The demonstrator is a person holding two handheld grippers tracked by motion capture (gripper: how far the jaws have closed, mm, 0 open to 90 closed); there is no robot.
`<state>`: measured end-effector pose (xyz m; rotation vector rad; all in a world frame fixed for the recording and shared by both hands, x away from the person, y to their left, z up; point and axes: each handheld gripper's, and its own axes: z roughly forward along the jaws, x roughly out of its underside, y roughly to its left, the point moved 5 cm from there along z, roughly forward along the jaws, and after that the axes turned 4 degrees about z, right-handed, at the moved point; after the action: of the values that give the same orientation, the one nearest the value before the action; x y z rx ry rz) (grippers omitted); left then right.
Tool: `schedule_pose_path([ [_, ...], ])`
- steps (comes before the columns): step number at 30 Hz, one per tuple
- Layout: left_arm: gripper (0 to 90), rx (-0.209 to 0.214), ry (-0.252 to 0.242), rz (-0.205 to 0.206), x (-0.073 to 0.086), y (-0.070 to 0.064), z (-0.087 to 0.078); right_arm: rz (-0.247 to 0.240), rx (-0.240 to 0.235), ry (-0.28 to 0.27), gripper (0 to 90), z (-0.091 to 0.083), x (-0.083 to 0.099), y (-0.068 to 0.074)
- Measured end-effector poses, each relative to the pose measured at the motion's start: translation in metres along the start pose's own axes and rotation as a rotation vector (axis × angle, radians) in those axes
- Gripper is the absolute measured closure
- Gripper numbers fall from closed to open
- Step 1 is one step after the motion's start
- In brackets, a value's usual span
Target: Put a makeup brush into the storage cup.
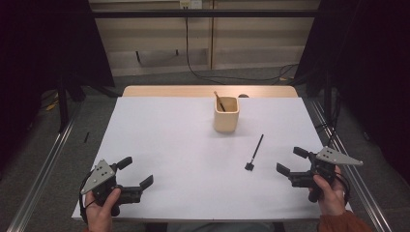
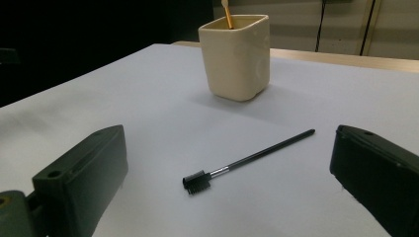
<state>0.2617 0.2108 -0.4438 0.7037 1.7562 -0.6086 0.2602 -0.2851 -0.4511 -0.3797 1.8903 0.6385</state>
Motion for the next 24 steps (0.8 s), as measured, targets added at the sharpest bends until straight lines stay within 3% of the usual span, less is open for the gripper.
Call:
schedule_pose_path([
  [4, 1.3, 0.007, 0.004, 0.011, 0.000, -0.001, 0.000, -0.010, 0.000, 0.003, 1.2, 0.005, -0.004, 0.000],
  [8, 1.5, 0.000, -0.009, -0.002, -0.003, 0.000, 0.000, -0.027, -0.021, -0.002, 0.6, 0.008, -0.008, 0.001],
  [14, 1.2, 0.008, -0.001, -0.006, -0.001, 0.000, 0.002, -0.025, -0.011, 0.009, 1.6, 0.014, -0.012, -0.003],
  [22, 1.3, 0.010, 0.004, 0.005, -0.001, -0.001, 0.001, -0.073, 0.000, 0.052, 1.9, 0.039, -0.024, -0.008],
  [24, 1.2, 0.015, -0.001, 0.008, -0.002, -0.002, 0.001, -0.066, 0.001, 0.064, 1.9, 0.047, -0.027, -0.011],
])
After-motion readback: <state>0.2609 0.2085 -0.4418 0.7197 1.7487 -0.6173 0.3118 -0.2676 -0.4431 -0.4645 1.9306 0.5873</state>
